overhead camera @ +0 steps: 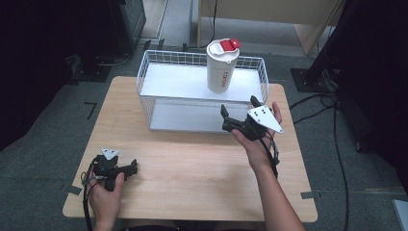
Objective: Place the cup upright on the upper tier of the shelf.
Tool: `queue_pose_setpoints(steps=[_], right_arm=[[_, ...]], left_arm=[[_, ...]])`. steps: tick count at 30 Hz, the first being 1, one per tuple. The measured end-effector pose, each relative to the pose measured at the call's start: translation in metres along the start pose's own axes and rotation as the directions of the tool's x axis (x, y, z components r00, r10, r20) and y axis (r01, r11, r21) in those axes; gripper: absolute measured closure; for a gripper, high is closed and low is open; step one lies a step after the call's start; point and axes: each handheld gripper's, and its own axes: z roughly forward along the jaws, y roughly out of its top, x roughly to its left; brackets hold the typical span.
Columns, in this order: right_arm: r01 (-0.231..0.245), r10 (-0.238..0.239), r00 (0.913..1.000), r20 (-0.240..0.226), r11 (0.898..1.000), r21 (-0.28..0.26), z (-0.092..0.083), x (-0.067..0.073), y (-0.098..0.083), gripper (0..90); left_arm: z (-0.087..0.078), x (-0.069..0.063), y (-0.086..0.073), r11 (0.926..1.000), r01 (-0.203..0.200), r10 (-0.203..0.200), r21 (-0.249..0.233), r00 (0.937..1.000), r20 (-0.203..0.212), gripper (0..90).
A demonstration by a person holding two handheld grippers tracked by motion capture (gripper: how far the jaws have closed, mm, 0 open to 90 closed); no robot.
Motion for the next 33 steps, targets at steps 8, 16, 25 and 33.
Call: queue_pose_setpoints(steps=[8, 16, 25, 33], right_arm=[[-0.005, 0.005, 0.9999, 0.016, 1.0, 0.021, -0.023, -0.008, -0.02, 0.0], [0.003, -0.005, 0.9993, 0.036, 0.998, 0.058, -0.044, -0.019, -0.044, 0.0], [-0.013, 0.005, 0.9972, 0.075, 0.995, 0.099, -0.07, -0.036, -0.069, 0.0], [-0.041, 0.022, 0.9909, 0.133, 0.989, 0.139, -0.096, -0.06, -0.092, 0.0]], left_arm=[[0.0, 0.0, 0.0, 1.0, 0.0, 0.0, 0.001, 1.0, 0.001, 0.0], [0.0, -0.001, 0.0, 1.0, -0.003, 0.003, -0.001, 1.0, 0.003, 0.0], [0.0, -0.001, 0.0, 1.0, -0.002, 0.002, -0.002, 1.0, 0.003, 0.0], [0.0, -0.001, 0.0, 1.0, -0.003, 0.003, -0.001, 1.0, 0.004, 0.0]])
